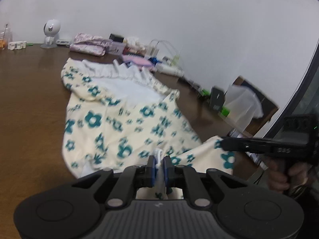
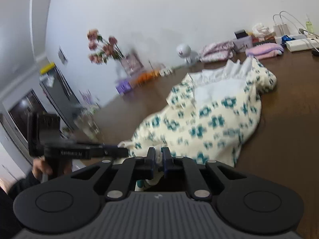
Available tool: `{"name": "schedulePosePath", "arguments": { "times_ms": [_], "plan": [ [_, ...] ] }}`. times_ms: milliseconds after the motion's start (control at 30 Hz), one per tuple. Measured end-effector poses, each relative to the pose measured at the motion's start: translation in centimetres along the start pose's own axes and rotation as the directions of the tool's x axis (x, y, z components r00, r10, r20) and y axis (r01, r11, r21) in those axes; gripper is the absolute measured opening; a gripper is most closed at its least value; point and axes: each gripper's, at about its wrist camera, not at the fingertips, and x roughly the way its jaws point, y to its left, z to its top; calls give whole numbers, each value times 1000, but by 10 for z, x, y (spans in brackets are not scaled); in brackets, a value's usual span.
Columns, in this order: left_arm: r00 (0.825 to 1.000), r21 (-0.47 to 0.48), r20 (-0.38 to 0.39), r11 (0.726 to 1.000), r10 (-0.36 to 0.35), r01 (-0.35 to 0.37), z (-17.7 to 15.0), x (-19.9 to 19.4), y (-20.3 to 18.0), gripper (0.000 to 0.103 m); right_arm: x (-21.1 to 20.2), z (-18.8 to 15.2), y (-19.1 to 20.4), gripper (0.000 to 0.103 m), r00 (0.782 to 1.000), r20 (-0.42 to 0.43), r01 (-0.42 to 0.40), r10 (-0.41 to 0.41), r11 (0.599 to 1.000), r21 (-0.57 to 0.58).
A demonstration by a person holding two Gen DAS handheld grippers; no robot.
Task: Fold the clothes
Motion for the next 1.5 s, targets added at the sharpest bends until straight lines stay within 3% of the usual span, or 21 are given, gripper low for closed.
{"name": "schedulePosePath", "arguments": {
  "times_ms": [100, 167, 233, 300, 333, 433, 533, 633, 667, 700, 733, 767, 800, 900, 967, 1100, 1133, 1200, 1267, 1333, 1500],
  "plan": [
    [999, -20, 20, 999, 44, -43, 15, 18, 9, 9, 17, 15, -7, 8, 996, 34, 84, -85, 996, 8],
    [995, -45, 19, 995, 95, -94, 23, 37, 21, 17, 34, 24, -13, 9, 985, 51, 166, -167, 986, 10],
    [989, -90, 36, 986, 141, -138, 29, 48, 35, 23, 58, 27, -21, 17, 950, 65, 308, -307, 951, -11],
    [982, -138, 45, 975, 183, -176, 31, 46, 46, 29, 67, 28, -28, 44, 918, 67, 394, -391, 919, -27],
    [978, -144, 54, 971, 202, -193, 29, 38, 47, 33, 64, 27, -29, 45, 909, 73, 412, -409, 911, -30],
    [979, -113, 94, 979, 182, -171, 15, 1, 40, 48, 33, 18, -23, 47, 954, 72, 298, -292, 951, -83],
    [990, -42, 74, 992, 120, -117, -1, -15, 26, 67, 10, -1, -17, 47, 980, -49, 184, -192, 974, -129],
    [997, 14, 31, 998, 65, -65, -14, -18, 16, 68, 8, -25, -14, 46, 986, -146, 75, -84, 995, -67],
    [998, 21, 12, 998, 62, -63, -16, -11, 14, 67, 13, -30, -10, 46, 986, -154, 59, -68, 997, -56],
    [998, 28, -6, 998, 61, -60, -17, -4, 12, 53, 19, -34, -7, 46, 986, -159, 51, -59, 997, -50],
    [998, 30, -24, 998, 61, -60, -17, 1, 10, 27, 27, -36, -4, 46, 985, -159, 56, -62, 997, -44],
    [997, 33, -42, 998, 61, -60, -16, 7, 9, 15, 36, -37, -2, 36, 985, -157, 68, -73, 997, -38],
    [997, 35, -48, 998, 59, -58, -15, 10, 7, 15, 41, -38, -1, 9, 985, -156, 69, -73, 997, -32],
    [998, 15, 52, 999, 47, -47, 0, -4, 4, 14, 41, -23, 6, 2, 994, -108, 25, -23, 1000, 15],
    [984, -71, 143, 992, 110, -100, 18, -10, 9, 19, 32, 0, 8, 2, 998, -14, -58, 59, 997, 59],
    [913, -209, 259, 941, 317, -267, 43, -3, 32, 42, 47, 51, -6, 2, 991, 118, -87, 67, 981, 173],
    [904, -238, 259, 930, 339, -281, 45, -3, 34, 42, 57, 61, -13, 2, 992, 122, -48, 25, 981, 188],
    [914, -257, 268, 937, 305, -238, 43, -11, 31, 47, 85, 70, -27, 2, 994, 71, 67, -80, 984, 165],
    [934, -177, 270, 965, 235, -192, 37, -14, 14, 59, 105, 69, -42, 3, 988, 26, 148, -155, 971, 187],
    [941, -31, 235, 970, 243, -242, 29, -1, -11, 70, 118, 64, -55, 5, 991, 12, 128, -135, 961, 247],
    [935, 275, 170, 897, 310, -347, 16, 57, -60, 70, 111, 63, -59, 30, 995, 59, 53, -75, 948, 313]
  ]
}}
